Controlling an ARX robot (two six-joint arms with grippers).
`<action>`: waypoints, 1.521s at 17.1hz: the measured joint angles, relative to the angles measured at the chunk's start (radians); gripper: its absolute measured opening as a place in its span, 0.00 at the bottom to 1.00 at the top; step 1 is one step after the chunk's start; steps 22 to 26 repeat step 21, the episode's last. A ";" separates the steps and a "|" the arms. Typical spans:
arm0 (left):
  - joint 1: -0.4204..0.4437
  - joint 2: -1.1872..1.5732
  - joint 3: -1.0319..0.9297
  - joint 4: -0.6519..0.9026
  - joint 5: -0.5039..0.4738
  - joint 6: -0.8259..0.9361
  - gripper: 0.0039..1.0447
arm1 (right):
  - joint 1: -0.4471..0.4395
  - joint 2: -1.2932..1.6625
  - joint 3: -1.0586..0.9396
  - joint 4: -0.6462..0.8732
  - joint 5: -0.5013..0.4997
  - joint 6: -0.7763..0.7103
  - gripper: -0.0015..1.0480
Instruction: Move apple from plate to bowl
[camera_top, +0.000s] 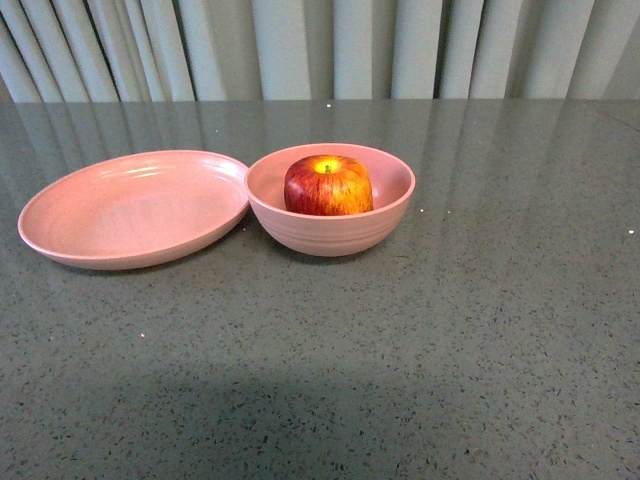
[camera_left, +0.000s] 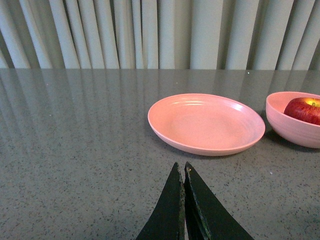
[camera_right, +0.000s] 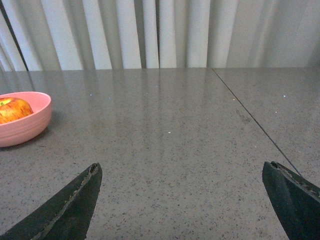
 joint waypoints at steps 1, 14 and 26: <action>0.000 0.000 0.000 0.000 0.000 0.000 0.01 | 0.000 0.000 0.000 0.000 0.000 0.000 0.94; 0.000 0.000 0.000 0.000 0.000 0.001 0.94 | 0.000 0.000 0.000 0.000 0.000 0.000 0.94; 0.000 0.000 0.000 0.000 0.000 0.001 0.94 | 0.000 0.000 0.000 0.000 0.000 0.000 0.94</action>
